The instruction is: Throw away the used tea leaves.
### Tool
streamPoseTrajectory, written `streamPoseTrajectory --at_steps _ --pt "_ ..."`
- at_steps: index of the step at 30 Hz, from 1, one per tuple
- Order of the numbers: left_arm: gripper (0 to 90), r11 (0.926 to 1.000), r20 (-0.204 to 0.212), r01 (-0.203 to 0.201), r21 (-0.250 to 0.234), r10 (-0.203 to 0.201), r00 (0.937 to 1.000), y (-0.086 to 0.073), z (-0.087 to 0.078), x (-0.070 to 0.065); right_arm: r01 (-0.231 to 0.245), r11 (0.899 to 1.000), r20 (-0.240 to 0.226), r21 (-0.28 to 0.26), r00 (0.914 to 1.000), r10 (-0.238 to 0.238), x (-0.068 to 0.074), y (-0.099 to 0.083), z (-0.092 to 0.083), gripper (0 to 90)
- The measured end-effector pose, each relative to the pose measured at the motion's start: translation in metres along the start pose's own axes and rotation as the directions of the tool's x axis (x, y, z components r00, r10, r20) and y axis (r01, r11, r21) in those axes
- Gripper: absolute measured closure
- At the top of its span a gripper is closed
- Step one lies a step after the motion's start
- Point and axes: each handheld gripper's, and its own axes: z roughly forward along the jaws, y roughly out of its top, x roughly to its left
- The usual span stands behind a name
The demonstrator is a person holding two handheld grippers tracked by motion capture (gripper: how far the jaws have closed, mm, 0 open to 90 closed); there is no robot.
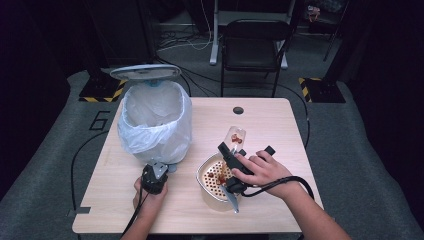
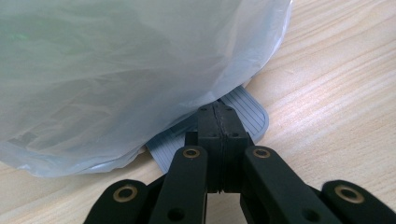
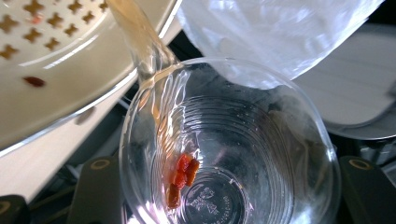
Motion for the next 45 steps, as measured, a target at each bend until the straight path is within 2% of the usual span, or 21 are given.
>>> streamPoseTrajectory --at_steps 1,2,3,6,8,9,10,12,14,18,19,21,28,29,30,33,40,41,42,45 --pt "89.8 1.0000 0.007 -0.003 0.007 0.003 1.0000 0.000 0.000 0.000 0.024 1.000 0.026 -0.011 0.9994 -0.024 -0.001 0.001 0.000 36.5" --pt "89.8 1.0000 0.001 0.000 0.002 0.000 1.0000 0.000 0.000 0.000 0.009 1.000 0.052 0.003 0.9986 -0.009 0.002 0.002 -0.001 36.5" --pt "89.7 1.0000 0.004 -0.001 0.005 0.001 1.0000 0.000 0.000 0.000 0.021 1.000 0.066 0.006 0.9976 -0.021 0.001 0.002 -0.001 36.5" --pt "89.8 1.0000 0.002 0.000 0.002 0.000 1.0000 0.000 0.000 0.000 0.023 1.000 0.063 0.021 0.9977 -0.024 -0.001 0.002 -0.004 36.5" --pt "89.7 1.0000 0.006 -0.002 0.008 0.002 1.0000 0.000 0.000 0.000 0.031 0.999 0.067 0.010 0.9973 -0.031 -0.002 0.001 -0.003 36.5" --pt "89.8 1.0000 0.004 -0.002 0.005 0.002 1.0000 0.000 0.000 0.000 -0.008 1.000 0.085 -0.006 0.9964 0.008 0.000 0.001 -0.002 36.6" --pt "89.7 1.0000 0.005 -0.002 0.006 0.002 1.0000 0.000 0.000 0.001 -0.014 1.000 0.091 -0.013 0.9957 0.015 0.000 0.001 -0.002 36.6" --pt "89.8 1.0000 0.007 -0.003 0.008 0.003 1.0000 0.000 0.000 0.001 0.019 1.000 0.072 -0.008 0.9972 -0.019 -0.002 0.000 -0.003 36.6" --pt "89.8 1.0000 0.001 0.000 0.002 0.000 1.0000 0.000 0.000 0.000 0.038 0.999 0.074 -0.012 0.9966 -0.037 -0.004 -0.001 -0.004 36.6" --pt "89.8 1.0000 0.006 -0.002 0.009 0.002 1.0000 0.000 -0.001 0.000 0.032 0.999 0.079 -0.017 0.9964 -0.030 -0.004 0.000 -0.003 36.6" --pt "89.8 1.0000 0.006 -0.001 0.009 0.001 1.0000 0.000 -0.001 0.000 0.011 1.000 0.083 -0.010 0.9965 -0.010 -0.003 0.001 -0.004 36.6" --pt "89.7 1.0000 0.006 -0.003 0.008 0.003 1.0000 0.000 0.000 0.001 0.007 1.000 0.087 -0.021 0.9962 -0.005 -0.003 0.001 -0.003 36.6" --pt "89.8 1.0000 0.004 -0.002 0.005 0.002 1.0000 0.000 0.000 0.000 0.027 0.999 0.082 -0.025 0.9963 -0.025 -0.004 0.002 -0.004 36.5" --pt "89.8 1.0000 0.001 0.000 0.002 0.000 1.0000 0.000 0.000 0.000 0.066 0.997 0.063 -0.031 0.9960 -0.064 -0.008 0.001 -0.004 36.5" --pt "89.8 1.0000 0.005 -0.002 0.006 0.002 1.0000 0.000 0.000 0.000 0.075 0.997 0.062 -0.031 0.9954 -0.073 -0.009 0.001 -0.004 36.5" --pt "89.7 1.0000 0.001 0.007 -0.006 -0.007 1.0000 0.000 0.000 0.000 0.065 0.997 0.063 -0.036 0.9960 -0.063 -0.010 0.001 -0.005 36.5" --pt "89.8 1.0000 0.005 0.007 0.003 -0.007 1.0000 0.000 0.000 0.000 0.064 0.997 0.070 -0.042 0.9957 -0.061 -0.012 0.001 -0.005 36.5" --pt "89.8 1.0000 0.000 0.008 -0.005 -0.008 1.0000 0.000 0.000 0.000 0.032 0.999 0.081 -0.035 0.9963 -0.029 -0.010 0.002 -0.005 36.5" --pt "89.8 1.0000 0.001 0.008 -0.004 -0.008 1.0000 0.000 0.000 0.000 0.019 0.999 0.083 -0.037 0.9964 -0.016 -0.009 0.002 -0.005 36.5" --pt "89.8 1.0000 0.001 0.009 -0.003 -0.009 1.0000 0.000 0.000 0.000 0.034 0.999 0.081 -0.041 0.9962 -0.030 -0.011 0.002 -0.005 36.5"
